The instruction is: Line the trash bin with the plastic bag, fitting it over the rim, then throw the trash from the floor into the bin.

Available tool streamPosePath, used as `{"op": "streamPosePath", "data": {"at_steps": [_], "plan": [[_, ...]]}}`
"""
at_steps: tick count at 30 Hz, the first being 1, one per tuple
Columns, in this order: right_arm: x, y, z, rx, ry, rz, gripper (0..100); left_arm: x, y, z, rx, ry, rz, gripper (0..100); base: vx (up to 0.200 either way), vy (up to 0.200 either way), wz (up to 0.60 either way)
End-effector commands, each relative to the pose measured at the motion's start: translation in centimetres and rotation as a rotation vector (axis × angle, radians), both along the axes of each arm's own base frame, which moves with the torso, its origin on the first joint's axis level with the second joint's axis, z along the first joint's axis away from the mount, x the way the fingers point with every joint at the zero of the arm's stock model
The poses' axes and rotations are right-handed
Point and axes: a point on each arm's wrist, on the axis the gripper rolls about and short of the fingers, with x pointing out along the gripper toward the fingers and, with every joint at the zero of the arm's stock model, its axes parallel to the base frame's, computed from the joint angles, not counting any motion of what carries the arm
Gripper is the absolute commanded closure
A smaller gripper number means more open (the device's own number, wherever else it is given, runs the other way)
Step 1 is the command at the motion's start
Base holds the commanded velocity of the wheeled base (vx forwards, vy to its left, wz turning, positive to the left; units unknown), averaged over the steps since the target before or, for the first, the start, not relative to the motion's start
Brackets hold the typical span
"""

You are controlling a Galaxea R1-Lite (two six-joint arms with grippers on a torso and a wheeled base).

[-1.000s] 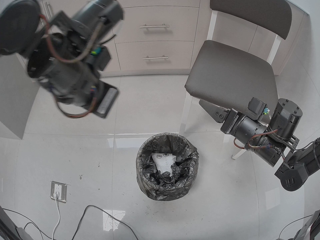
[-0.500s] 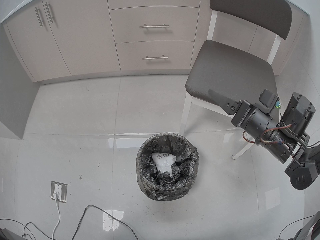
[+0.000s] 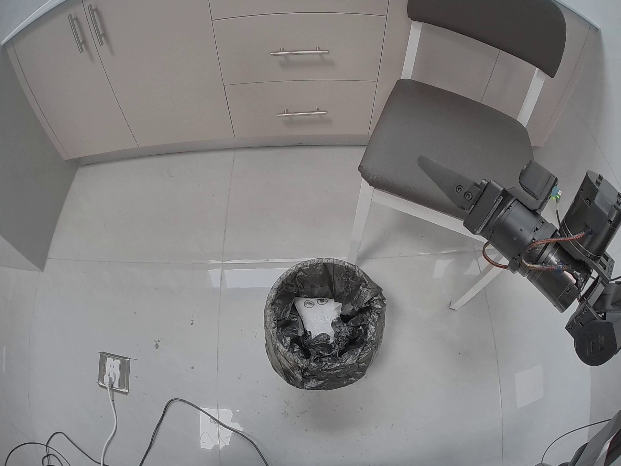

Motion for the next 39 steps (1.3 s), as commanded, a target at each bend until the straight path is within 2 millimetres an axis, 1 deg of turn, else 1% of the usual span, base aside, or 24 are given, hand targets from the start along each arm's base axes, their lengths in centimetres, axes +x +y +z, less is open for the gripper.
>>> {"op": "streamPosePath", "data": {"at_steps": [1,3,4,5,6,9,11,12,13,14,15,16,18,20,21,23,25,27,29,30,31,32,36,39], "plan": [[-0.3,-0.1,0.3,-0.005,-0.016,-0.001,0,-4.2,0.3,-15.7,-0.061,-0.202,0.148,100,0.000,0.000,0.00],[-0.4,-0.1,0.3,-0.012,-0.022,-0.003,0,-3.5,-0.3,-15.5,-0.093,-0.220,0.173,100,0.000,0.000,0.00],[-0.3,-0.2,0.3,-0.013,-0.023,-0.005,0,-2.7,-0.6,-15.7,-0.094,-0.224,0.180,100,0.000,0.000,0.00],[-0.3,-0.2,0.3,-0.013,-0.023,-0.005,0,-2.7,-0.6,-15.7,-0.094,-0.224,0.180,100,0.000,0.000,0.00],[-0.2,-0.1,0.2,-0.016,-0.019,-0.003,0,-0.7,-0.9,-16.2,-0.103,-0.264,0.174,100,0.000,0.000,0.00],[0.0,0.2,-0.3,-0.034,-0.011,-0.003,0,2.6,-1.3,-18.5,-0.086,-0.310,0.213,100,0.000,0.000,0.00],[0.1,0.3,-0.5,-0.049,-0.017,-0.009,0,3.7,-1.8,-20.2,-0.024,-0.302,0.275,100,0.000,0.000,0.00],[0.1,0.3,-0.5,-0.049,-0.017,-0.009,0,3.8,-1.8,-20.3,-0.018,-0.298,0.279,100,0.000,0.000,0.00],[0.3,0.1,-0.5,-0.051,-0.019,-0.018,0,4.8,-1.6,-21.2,0.000,-0.299,0.293,100,0.000,0.000,0.00],[0.3,0.1,-0.5,-0.052,-0.020,-0.018,0,4.8,-1.6,-21.2,0.000,-0.301,0.295,100,0.000,0.000,0.00],[0.3,0.1,-0.4,-0.051,-0.021,-0.021,0,5.6,-1.6,-21.8,-0.001,-0.317,0.293,100,0.000,0.000,0.00],[0.3,0.1,-0.4,-0.051,-0.021,-0.021,0,5.7,-1.6,-21.9,0.001,-0.318,0.292,100,0.000,0.000,0.00],[0.2,0.1,-0.4,-0.053,-0.024,-0.020,0,6.5,-1.6,-23.0,0.010,-0.346,0.234,100,0.000,0.000,0.00],[0.2,0.1,-0.4,-0.053,-0.024,-0.020,0,6.5,-1.6,-23.0,0.010,-0.346,0.234,100,0.000,0.000,0.00],[0.0,0.2,-0.4,-0.056,-0.026,-0.020,0,8.0,-1.8,-24.6,0.059,-0.390,0.038,100,0.000,0.000,0.00],[-0.1,0.1,-0.5,-0.068,-0.032,-0.024,0,8.9,-2.0,-26.4,0.108,-0.380,-0.039,100,0.000,0.000,0.00],[-0.1,0.1,-0.5,-0.085,-0.041,-0.029,0,9.1,-2.1,-26.4,0.158,-0.379,-0.119,100,0.000,0.000,0.00],[-0.1,-0.1,-0.5,-0.092,-0.044,-0.035,0,9.1,-2.3,-26.5,0.158,-0.373,-0.189,100,0.000,0.000,0.00],[-0.8,-0.2,0.4,-0.083,-0.090,-0.038,0,9.1,-2.6,-26.4,0.092,-0.388,-0.350,100,0.000,0.000,0.00],[-0.9,-0.2,0.3,-0.089,-0.094,-0.034,0,9.1,-2.8,-26.6,0.036,-0.380,-0.399,100,0.000,0.000,0.00],[-0.9,-0.2,0.3,-0.089,-0.094,-0.034,0,9.1,-2.8,-26.6,0.036,-0.380,-0.399,100,0.000,0.000,0.00],[-1.3,-0.1,-0.6,-0.123,-0.078,-0.026,0,8.8,-2.9,-26.6,-0.003,-0.339,-0.456,100,0.000,0.000,0.00],[-1.3,-0.4,-0.6,-0.134,-0.086,-0.035,0,8.8,-2.9,-26.5,-0.020,-0.325,-0.452,100,0.000,0.000,0.00],[-1.9,-0.4,-0.1,-0.125,-0.107,-0.029,0,8.8,-2.8,-26.5,-0.079,-0.347,-0.396,100,0.000,0.000,0.00]]}}
